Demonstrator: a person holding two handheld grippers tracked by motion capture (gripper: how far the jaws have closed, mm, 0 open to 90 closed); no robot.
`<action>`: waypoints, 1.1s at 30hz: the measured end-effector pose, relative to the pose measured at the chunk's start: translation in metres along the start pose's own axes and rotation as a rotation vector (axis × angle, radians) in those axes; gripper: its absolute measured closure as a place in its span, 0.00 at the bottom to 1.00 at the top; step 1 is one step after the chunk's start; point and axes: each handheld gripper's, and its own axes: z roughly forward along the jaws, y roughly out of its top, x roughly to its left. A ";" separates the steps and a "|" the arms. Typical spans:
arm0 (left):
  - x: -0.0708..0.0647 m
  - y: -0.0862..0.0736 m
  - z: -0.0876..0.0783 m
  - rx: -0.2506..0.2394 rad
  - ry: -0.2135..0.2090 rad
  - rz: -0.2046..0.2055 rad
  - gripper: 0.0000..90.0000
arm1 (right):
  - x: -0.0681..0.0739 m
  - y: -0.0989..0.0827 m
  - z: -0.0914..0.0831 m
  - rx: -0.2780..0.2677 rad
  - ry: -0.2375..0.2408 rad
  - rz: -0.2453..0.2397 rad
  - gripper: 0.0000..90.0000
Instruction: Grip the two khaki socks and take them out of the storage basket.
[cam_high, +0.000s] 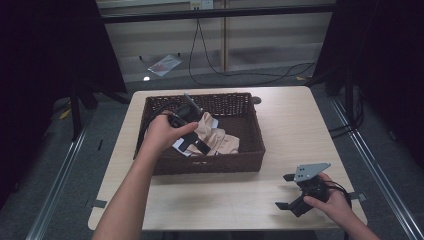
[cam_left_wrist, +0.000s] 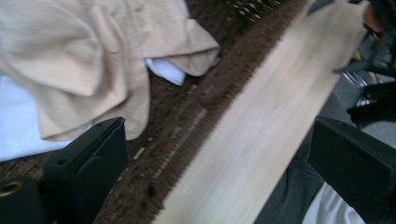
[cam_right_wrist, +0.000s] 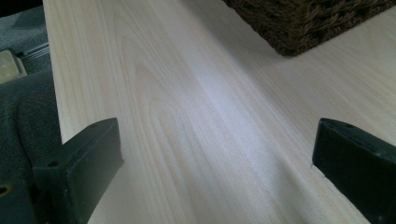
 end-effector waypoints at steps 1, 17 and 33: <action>0.000 0.000 0.000 0.000 0.000 0.000 0.05 | 0.000 0.000 0.000 0.000 0.000 0.000 0.01; 0.037 0.019 0.022 0.002 0.055 -0.135 0.05 | 0.000 0.000 0.000 -0.005 -0.003 -0.001 0.01; 0.059 0.028 0.040 -0.032 0.146 -0.227 0.05 | 0.000 0.000 -0.001 -0.007 0.001 0.003 0.01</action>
